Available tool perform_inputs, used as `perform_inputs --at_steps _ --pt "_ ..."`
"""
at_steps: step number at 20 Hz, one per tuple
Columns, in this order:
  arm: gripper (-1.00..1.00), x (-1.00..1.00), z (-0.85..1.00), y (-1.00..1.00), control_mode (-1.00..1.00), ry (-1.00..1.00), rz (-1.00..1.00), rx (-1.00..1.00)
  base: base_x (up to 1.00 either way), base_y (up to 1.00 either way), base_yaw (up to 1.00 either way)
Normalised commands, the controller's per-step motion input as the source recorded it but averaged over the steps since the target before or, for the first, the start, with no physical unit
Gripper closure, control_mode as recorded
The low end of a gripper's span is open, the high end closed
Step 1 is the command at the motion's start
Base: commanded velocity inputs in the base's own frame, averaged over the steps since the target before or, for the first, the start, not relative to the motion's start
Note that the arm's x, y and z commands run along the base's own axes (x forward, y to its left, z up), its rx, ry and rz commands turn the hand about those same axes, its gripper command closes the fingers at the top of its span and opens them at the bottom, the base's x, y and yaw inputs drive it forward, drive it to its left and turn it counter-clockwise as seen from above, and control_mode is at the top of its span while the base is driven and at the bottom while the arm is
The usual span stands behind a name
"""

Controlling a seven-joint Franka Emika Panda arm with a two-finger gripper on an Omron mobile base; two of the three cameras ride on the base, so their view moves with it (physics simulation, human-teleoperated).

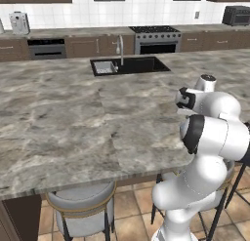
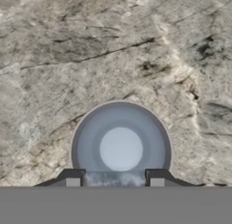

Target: There are four ice cubes in the ice bowl. Place two ice cubes in each glass of water.

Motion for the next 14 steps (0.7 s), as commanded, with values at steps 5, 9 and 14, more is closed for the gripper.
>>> perform_inputs --at_steps 5,9,14 --pt "1.00 0.12 -0.05 -0.04 -1.00 0.00 0.00 0.00 0.00 0.00 0.00" --pt "1.00 0.06 -0.18 -0.01 -1.00 0.00 0.00 0.00 0.00 0.00 0.00" --pt "1.00 0.00 -0.22 0.00 -1.00 0.00 0.00 0.00 0.00 0.00 0.00"
